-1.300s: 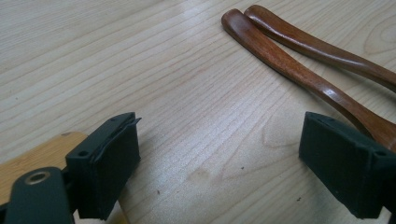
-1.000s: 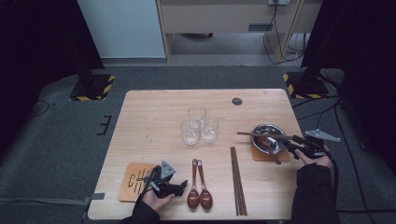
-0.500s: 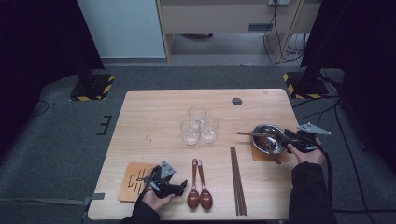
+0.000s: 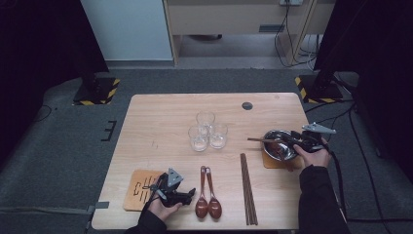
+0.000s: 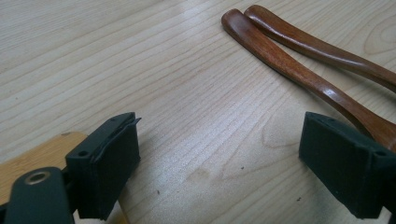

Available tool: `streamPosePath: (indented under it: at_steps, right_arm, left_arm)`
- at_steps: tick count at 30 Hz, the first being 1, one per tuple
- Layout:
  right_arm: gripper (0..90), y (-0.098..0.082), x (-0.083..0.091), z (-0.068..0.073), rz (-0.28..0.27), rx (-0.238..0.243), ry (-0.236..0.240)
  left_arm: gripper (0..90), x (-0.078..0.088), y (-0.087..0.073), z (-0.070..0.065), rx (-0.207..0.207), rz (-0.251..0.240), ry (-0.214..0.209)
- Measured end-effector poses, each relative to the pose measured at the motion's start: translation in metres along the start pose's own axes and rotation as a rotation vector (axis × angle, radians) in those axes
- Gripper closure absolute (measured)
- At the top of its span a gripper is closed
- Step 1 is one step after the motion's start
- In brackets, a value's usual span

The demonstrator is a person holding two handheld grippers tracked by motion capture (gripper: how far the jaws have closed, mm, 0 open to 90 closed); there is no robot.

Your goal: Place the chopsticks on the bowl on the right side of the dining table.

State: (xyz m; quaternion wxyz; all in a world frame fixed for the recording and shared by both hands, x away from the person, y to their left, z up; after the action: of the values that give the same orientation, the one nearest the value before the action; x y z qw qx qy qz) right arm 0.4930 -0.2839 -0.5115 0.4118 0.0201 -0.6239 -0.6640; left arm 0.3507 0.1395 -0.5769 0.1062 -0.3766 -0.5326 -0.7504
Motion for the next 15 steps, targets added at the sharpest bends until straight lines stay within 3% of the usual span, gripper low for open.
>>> streamPosePath:
  at_steps: [15]
  right_arm:
    - [53.4,0.0,-0.021,0.001,0.054,0.017,-0.005]
  left_arm:
    - [11.3,0.0,0.0,0.0,0.0,0.0,0.0]
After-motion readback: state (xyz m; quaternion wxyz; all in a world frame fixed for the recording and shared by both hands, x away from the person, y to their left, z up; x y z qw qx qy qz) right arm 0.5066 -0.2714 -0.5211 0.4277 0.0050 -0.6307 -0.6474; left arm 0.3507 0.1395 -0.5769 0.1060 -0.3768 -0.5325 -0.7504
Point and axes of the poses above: each handheld gripper's, and its own axes: x roughly backward along the jaws, y roughly out of its top, z roughly to its left, the point moved 6 cm from there along -x, roughly forward along the jaws, and after that the axes turned 13 degrees about y, right-handed, at the moved point
